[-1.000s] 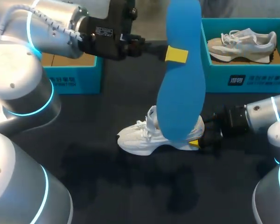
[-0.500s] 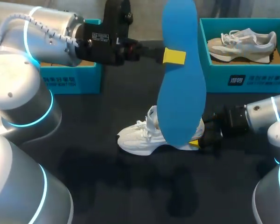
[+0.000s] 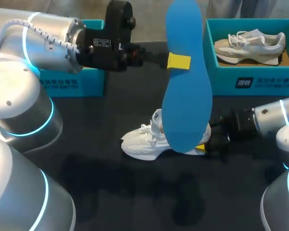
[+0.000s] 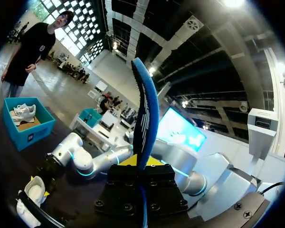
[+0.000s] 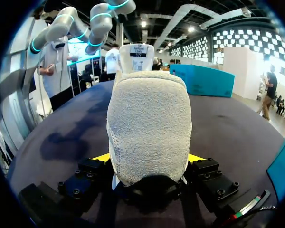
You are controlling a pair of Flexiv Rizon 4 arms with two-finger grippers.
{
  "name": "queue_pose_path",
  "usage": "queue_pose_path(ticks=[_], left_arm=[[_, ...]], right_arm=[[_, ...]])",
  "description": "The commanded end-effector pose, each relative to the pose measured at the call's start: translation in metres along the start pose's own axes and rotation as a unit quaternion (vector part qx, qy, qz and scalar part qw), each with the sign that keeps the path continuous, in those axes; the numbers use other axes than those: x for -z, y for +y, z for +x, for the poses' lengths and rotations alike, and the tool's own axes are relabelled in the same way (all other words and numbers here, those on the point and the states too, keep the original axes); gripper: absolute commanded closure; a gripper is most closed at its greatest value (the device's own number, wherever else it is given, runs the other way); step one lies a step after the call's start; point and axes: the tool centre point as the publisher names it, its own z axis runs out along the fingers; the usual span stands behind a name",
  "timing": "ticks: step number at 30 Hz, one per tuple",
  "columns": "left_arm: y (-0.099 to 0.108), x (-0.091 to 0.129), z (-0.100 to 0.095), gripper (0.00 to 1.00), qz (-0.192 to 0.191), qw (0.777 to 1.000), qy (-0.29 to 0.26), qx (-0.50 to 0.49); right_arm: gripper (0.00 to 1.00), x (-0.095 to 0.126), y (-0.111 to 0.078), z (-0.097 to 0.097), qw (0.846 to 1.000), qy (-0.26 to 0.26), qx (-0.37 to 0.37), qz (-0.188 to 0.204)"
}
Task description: Take the shoe out of the shoebox, open the shoe tongue, remove and reinsert the insole, then place the shoe into the shoebox
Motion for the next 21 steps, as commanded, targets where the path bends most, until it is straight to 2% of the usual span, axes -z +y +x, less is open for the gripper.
queue_pose_path(ticks=[1,15,18,19,20,21], left_arm=[[0.0012,-0.0004,-0.0004,1.00,0.001,1.000,0.000,0.000],[0.0012,-0.0004,-0.0004,1.00,0.001,1.000,0.000,0.000],[0.0012,-0.0004,-0.0004,1.00,0.001,1.000,0.000,0.000],[0.0012,-0.0004,-0.0004,1.00,0.001,1.000,0.000,0.000],[0.0012,-0.0004,-0.0004,1.00,0.001,1.000,0.000,0.000],[0.0012,-0.0004,-0.0004,1.00,0.001,1.000,0.000,0.000]], right_arm=[[1.00,-0.0032,-0.0007,0.0010,1.000,-0.001,0.000,0.002],[1.00,-0.0032,-0.0007,0.0010,1.000,-0.001,0.000,0.002],[0.71,-0.0032,-0.0007,0.0010,1.000,-0.001,0.000,0.002],[0.44,-0.0032,-0.0007,0.0010,1.000,-0.001,0.000,0.002],[0.00,-0.0032,-0.0007,0.0010,1.000,-0.001,0.000,0.002],[0.00,-0.0032,-0.0007,0.0010,1.000,-0.001,0.000,0.002]])
